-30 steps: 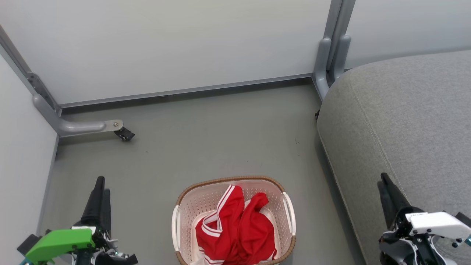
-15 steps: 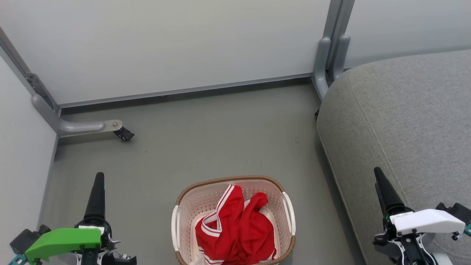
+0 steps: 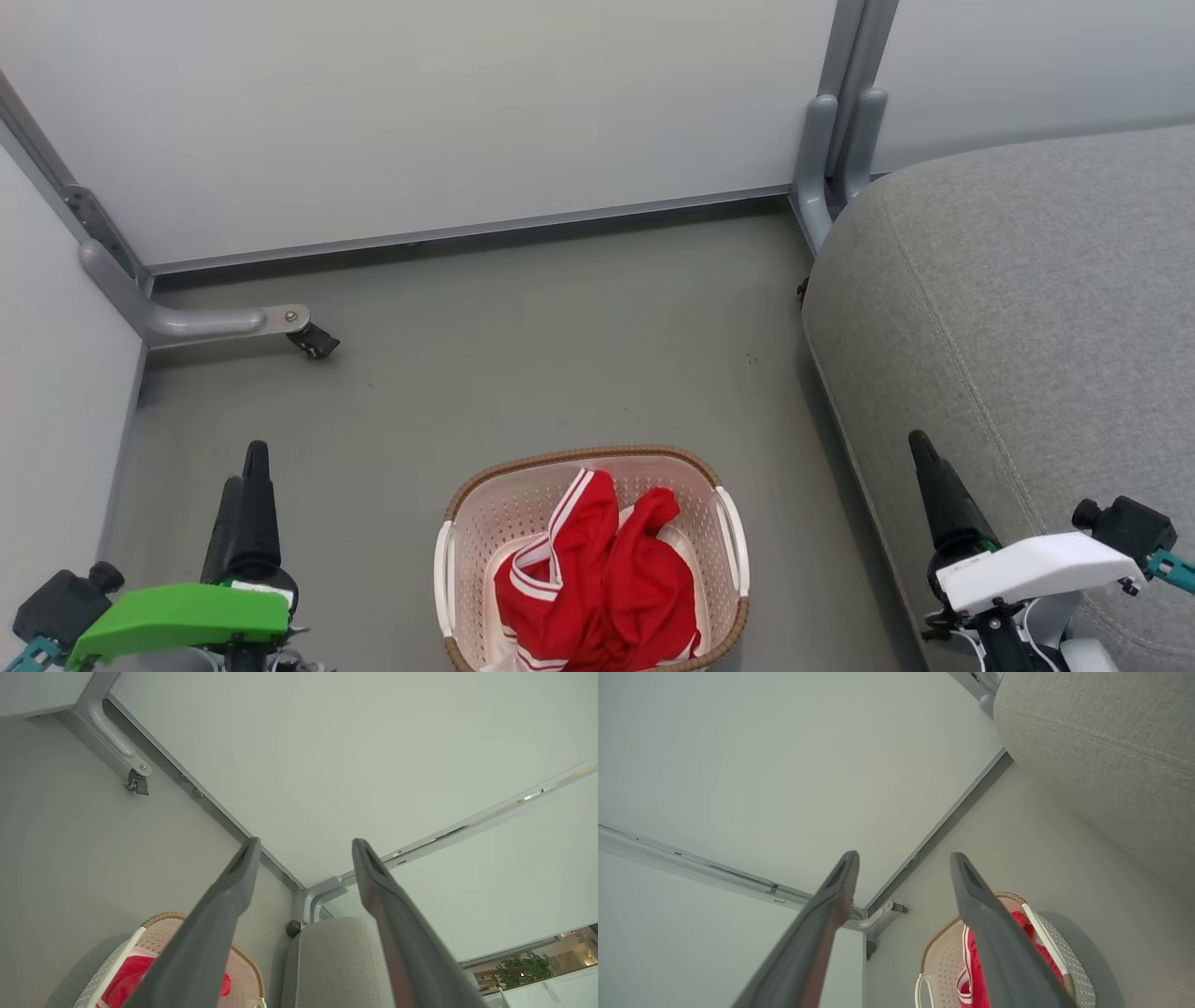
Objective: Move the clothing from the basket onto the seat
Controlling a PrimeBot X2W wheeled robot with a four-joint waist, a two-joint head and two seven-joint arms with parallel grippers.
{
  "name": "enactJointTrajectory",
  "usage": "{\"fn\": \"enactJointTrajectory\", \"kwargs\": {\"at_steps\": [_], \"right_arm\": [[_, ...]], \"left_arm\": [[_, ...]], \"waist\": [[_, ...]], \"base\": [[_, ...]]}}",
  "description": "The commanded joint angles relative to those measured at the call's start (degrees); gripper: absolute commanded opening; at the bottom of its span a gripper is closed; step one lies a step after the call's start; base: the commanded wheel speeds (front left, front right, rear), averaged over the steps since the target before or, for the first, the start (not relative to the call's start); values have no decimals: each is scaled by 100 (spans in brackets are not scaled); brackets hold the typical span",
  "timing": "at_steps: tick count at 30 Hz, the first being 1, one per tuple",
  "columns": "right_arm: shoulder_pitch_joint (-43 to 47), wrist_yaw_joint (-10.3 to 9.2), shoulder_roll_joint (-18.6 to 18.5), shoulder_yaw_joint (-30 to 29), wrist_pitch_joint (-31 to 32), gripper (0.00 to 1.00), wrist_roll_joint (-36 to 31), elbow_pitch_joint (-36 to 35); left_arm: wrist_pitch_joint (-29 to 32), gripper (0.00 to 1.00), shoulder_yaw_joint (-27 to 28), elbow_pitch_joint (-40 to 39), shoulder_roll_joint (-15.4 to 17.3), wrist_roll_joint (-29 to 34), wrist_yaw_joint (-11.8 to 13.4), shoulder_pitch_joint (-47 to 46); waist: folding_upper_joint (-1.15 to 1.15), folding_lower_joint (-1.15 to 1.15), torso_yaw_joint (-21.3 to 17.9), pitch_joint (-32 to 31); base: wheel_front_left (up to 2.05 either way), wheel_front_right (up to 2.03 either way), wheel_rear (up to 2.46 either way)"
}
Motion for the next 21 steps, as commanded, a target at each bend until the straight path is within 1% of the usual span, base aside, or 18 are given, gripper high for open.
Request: {"fn": "enactJointTrajectory", "kwargs": {"at_steps": [1,12,21], "right_arm": [[-10,1,-43,51,-73,100,-254,-123],[61,1,-50,252,-295,100,-1270,-244],[112,2,-54,324,-460,100,-2062,-320]], "left_arm": [[-67,100,45,-116,35,346,36,1],[-290,100,-109,-221,35,1469,140,130],[-453,100,-209,-304,46,2163,196,212]], "waist": [[0,0,-5,1],[0,0,-15,5],[0,0,-3,6]], "base": [[0,0,0],[0,0,0],[0,0,0]]}}
